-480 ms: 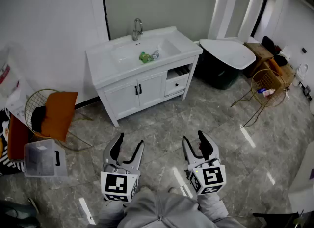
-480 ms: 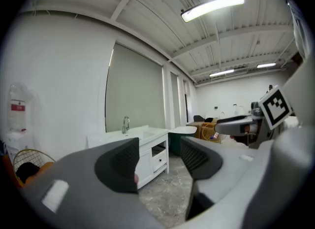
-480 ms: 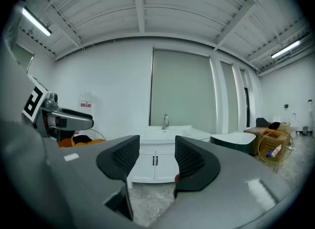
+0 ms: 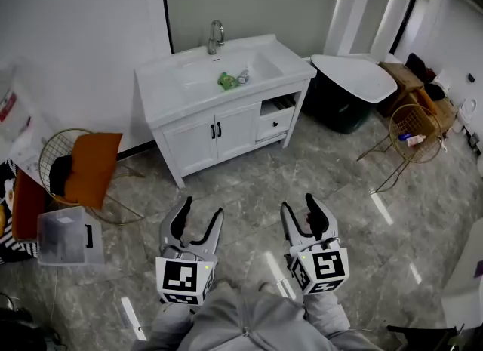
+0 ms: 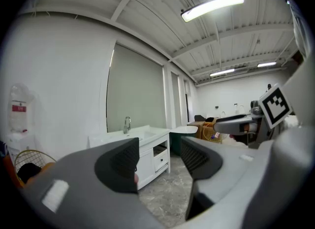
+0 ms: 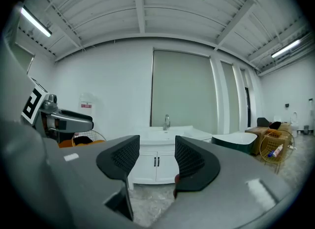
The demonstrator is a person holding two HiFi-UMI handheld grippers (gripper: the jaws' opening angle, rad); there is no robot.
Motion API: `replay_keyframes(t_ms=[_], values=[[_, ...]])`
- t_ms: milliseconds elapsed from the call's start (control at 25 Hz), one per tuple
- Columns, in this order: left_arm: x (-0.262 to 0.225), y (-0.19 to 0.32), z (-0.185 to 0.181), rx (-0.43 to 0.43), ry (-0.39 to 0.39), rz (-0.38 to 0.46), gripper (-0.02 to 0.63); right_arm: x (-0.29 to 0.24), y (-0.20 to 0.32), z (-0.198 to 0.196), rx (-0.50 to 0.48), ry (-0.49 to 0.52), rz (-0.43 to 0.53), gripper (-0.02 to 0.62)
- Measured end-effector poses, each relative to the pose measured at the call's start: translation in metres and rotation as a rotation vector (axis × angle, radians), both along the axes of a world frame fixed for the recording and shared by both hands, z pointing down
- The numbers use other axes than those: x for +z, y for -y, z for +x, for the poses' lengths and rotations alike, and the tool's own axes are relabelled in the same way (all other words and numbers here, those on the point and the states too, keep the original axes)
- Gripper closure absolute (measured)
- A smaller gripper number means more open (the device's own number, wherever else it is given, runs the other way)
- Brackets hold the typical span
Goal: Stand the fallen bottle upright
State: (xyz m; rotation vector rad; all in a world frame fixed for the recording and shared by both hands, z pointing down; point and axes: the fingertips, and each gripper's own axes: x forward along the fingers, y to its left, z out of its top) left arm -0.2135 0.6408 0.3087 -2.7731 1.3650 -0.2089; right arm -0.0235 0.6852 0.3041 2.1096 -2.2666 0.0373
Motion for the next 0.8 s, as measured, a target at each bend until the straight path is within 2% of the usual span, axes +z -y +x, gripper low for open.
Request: replay_keyframes(t_ms=[120, 320, 560, 800], values=[[0.003, 0.006, -0.009, -0.003, 0.004, -0.005, 0.308, 0.001, 0.006, -0.009, 0.001, 0.009, -0.005, 0.37], [0.006, 0.029, -0.026, 0.004, 0.002, -0.006, 0.308, 0.005, 0.024, -0.023, 0.025, 0.081, -0.009, 0.368], [0.021, 0.071, -0.052, 0.001, 0.016, -0.026, 0.308, 0.006, 0.05, -0.033, 0.094, 0.069, 0.0, 0.368], [0.018, 0.106, -0.049, 0.012, 0.013, -0.021, 0.308, 0.001, 0.078, -0.029, 0.128, 0.069, 0.01, 0.368]])
